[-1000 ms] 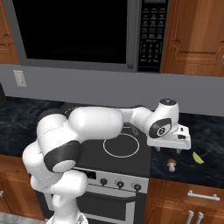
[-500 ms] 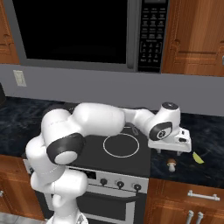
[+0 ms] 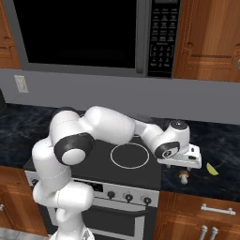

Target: Put the mushroom and lemon wedge in the pan. Then turn on the rear right burner and set the heat to medium.

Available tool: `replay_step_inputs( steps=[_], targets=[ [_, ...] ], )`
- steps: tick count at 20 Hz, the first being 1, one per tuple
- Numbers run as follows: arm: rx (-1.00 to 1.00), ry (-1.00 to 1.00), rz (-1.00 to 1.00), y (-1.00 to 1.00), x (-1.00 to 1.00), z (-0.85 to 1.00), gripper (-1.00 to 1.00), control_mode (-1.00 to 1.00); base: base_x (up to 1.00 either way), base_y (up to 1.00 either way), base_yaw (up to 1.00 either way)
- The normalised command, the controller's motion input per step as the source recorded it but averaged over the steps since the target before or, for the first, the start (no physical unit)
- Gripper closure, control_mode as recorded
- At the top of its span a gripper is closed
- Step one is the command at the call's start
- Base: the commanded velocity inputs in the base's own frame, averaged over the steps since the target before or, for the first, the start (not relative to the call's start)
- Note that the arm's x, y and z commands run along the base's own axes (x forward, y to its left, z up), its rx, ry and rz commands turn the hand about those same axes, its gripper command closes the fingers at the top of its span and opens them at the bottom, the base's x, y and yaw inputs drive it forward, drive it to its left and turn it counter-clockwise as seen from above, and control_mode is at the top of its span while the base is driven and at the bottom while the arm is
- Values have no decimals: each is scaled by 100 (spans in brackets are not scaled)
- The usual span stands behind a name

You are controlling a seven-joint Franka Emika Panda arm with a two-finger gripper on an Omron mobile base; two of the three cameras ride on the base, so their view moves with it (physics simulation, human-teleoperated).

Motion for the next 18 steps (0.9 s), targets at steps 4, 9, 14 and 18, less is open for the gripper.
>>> replay_step_inputs(
  steps=[4,9,14,18],
  targets=[
    [0,-3,0,-4,4,-3,-100,-100,0,0,0],
    [0,0,0,-8,0,0,-100,-100,0,0,0],
    [0,0,0,-9,0,0,-100,-100,0,0,0],
    [0,0,0,-7,6,-18,-100,-100,0,0,0]
  ],
)
